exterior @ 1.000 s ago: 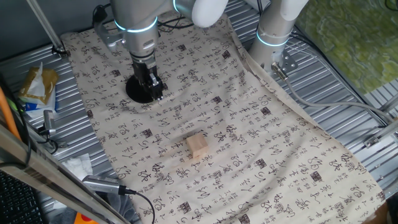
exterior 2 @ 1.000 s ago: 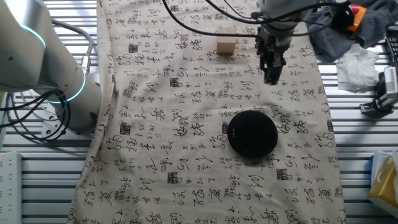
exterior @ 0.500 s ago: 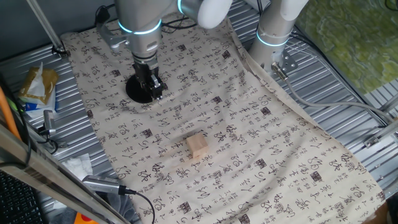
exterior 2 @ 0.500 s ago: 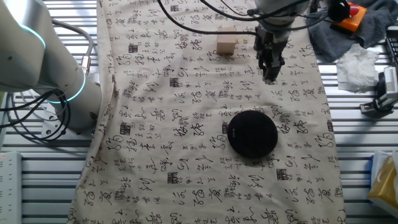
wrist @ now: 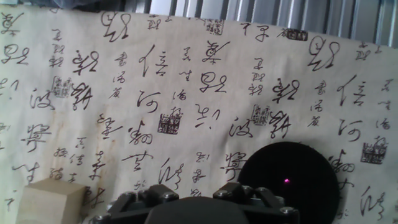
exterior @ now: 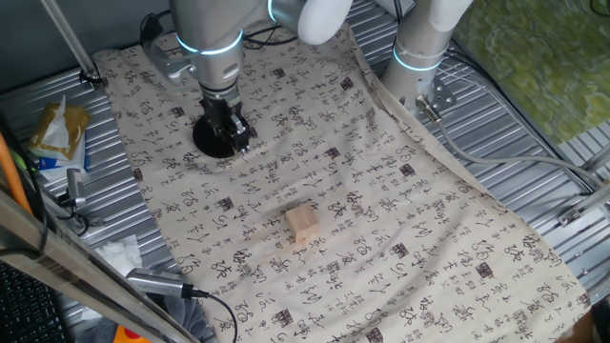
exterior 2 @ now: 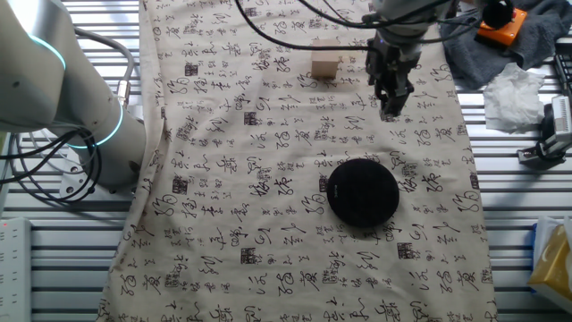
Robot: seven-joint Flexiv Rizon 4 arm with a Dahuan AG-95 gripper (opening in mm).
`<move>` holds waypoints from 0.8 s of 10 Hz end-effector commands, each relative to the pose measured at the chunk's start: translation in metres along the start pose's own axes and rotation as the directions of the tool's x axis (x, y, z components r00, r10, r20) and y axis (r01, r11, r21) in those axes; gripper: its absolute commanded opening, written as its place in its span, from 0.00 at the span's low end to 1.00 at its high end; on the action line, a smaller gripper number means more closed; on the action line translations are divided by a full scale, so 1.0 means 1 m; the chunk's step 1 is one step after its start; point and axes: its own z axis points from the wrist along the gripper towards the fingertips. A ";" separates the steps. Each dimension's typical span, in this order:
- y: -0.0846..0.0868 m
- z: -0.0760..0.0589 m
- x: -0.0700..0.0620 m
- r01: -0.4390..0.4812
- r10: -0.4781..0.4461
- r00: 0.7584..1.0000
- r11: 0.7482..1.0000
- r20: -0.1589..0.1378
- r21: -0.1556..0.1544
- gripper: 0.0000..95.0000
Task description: Place the block on the scale
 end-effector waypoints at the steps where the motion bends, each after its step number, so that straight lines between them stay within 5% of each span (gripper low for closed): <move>1: 0.000 0.000 0.001 0.028 -0.028 1.000 0.999 -0.001 0.016 0.60; 8: 0.000 0.000 0.001 0.049 -0.049 0.999 0.999 -0.013 0.014 0.60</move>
